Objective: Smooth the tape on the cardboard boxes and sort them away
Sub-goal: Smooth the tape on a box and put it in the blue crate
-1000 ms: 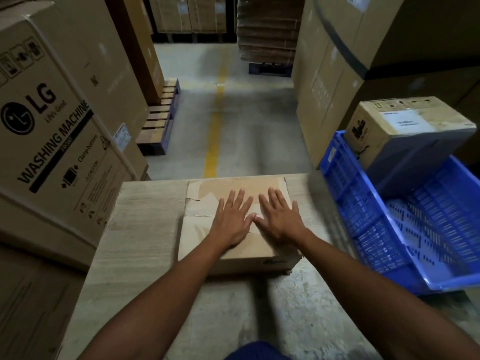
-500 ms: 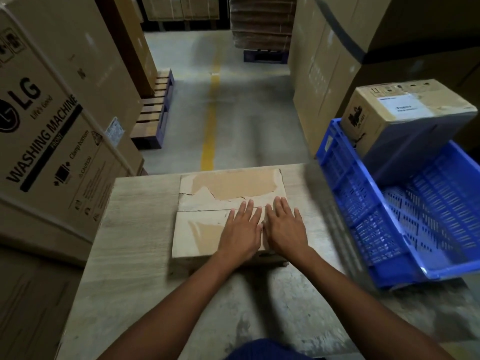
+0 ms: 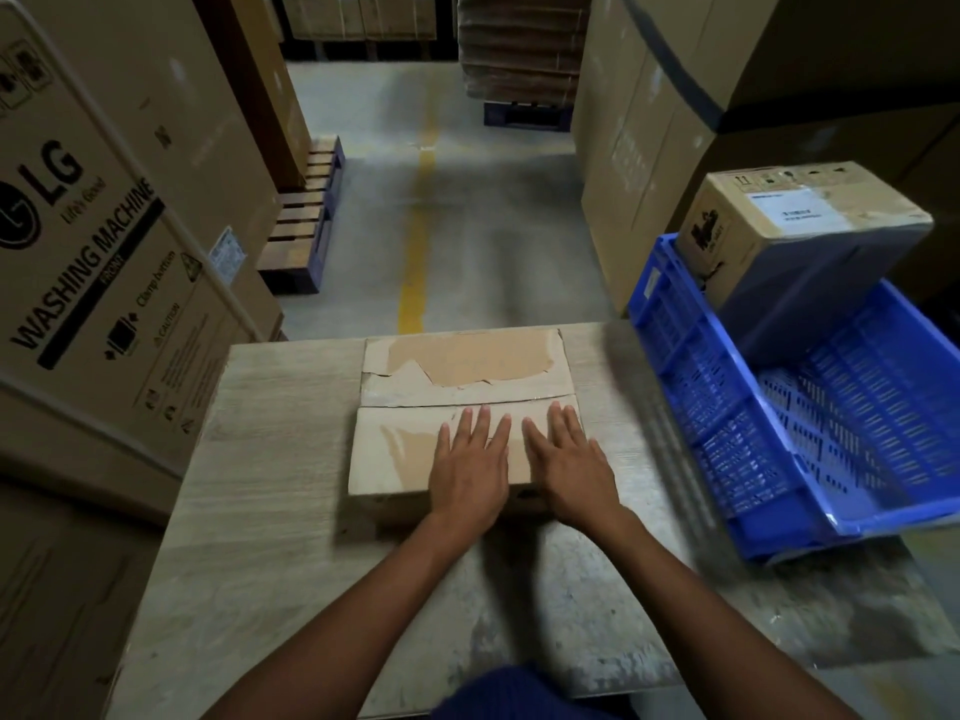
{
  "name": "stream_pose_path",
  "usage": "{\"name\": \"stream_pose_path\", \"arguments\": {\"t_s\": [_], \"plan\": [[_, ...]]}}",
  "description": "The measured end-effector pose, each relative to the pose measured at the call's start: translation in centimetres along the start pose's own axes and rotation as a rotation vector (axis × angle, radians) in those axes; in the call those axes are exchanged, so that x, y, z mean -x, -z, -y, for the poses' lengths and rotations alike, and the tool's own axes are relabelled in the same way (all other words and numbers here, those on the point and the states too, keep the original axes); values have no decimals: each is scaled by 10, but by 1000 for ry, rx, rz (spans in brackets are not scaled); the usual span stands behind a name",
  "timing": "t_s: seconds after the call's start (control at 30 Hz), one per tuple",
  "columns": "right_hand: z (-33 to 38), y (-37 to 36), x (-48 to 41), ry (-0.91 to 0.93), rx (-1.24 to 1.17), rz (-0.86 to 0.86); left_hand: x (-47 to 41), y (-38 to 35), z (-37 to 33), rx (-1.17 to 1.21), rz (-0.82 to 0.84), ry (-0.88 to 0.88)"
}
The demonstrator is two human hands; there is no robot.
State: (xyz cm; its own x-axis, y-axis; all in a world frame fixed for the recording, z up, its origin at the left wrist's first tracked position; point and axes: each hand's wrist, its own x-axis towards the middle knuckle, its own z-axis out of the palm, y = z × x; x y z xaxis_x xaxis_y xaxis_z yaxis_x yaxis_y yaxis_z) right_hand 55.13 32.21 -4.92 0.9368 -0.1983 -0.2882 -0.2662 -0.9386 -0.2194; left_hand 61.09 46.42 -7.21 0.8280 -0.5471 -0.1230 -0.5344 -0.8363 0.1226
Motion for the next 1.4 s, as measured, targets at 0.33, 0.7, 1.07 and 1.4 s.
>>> {"name": "stream_pose_path", "arguments": {"t_s": [0.33, 0.7, 1.07, 1.4], "plan": [[8, 27, -28, -186, -344, -100, -18, 27, 70, 221, -119, 371], [13, 41, -37, -448, -910, -285, -31, 55, 94, 856, -219, 791], [22, 83, -40, -442, -1184, -589, -35, 90, 107, 1748, -830, 716], [15, 19, -14, -622, -1182, -496, 11, 35, 110, 1602, -715, 888]]}}
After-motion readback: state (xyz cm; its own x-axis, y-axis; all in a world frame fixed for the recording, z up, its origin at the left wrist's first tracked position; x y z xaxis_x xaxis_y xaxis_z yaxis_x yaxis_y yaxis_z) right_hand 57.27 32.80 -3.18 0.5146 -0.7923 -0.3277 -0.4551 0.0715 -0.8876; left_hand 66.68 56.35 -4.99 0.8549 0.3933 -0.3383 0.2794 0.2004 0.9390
